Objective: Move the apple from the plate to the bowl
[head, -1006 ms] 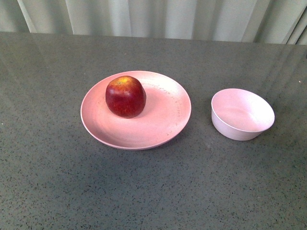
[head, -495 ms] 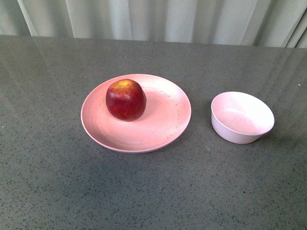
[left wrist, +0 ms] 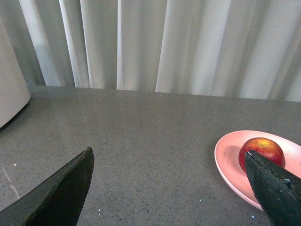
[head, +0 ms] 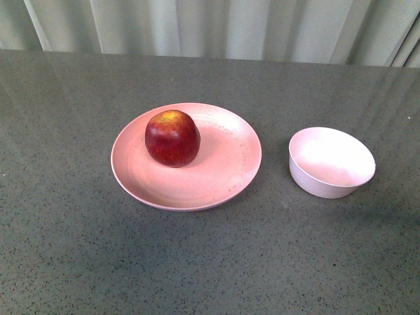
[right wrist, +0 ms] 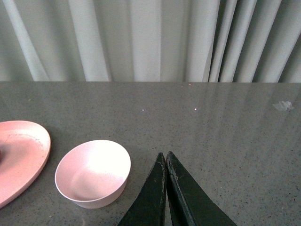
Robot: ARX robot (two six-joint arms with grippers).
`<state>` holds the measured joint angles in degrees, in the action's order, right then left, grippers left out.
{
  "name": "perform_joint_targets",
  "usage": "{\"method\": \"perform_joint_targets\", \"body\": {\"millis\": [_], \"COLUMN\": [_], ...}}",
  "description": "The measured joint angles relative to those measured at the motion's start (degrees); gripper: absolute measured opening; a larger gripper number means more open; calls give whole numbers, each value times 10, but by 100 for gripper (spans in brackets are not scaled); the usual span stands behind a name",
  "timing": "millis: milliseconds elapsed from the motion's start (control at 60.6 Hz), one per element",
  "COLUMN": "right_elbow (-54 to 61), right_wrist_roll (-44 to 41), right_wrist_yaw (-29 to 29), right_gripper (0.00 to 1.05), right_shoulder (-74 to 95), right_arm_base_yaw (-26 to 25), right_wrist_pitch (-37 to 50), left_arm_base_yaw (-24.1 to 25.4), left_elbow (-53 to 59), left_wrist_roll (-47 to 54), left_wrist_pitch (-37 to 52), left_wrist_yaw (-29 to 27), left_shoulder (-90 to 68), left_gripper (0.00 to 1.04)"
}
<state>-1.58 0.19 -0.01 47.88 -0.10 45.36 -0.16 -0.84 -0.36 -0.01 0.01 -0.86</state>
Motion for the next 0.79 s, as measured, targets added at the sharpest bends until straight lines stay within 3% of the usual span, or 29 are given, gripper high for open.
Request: {"method": "perform_joint_targets", "body": {"millis": [792], "right_elbow": [3], "right_wrist_roll": [0], "right_wrist_yaw": [0], "right_gripper": [2], "right_shoulder": [-277], "right_arm_base_yaw": [0], "right_wrist_pitch": [-252], "left_arm_base_yaw": [0], "left_elbow": [0], "left_wrist_roll": [0], "left_wrist_pitch": [0], "left_wrist_yaw": [0], "left_shoulder": [0], "left_gripper": [96]}}
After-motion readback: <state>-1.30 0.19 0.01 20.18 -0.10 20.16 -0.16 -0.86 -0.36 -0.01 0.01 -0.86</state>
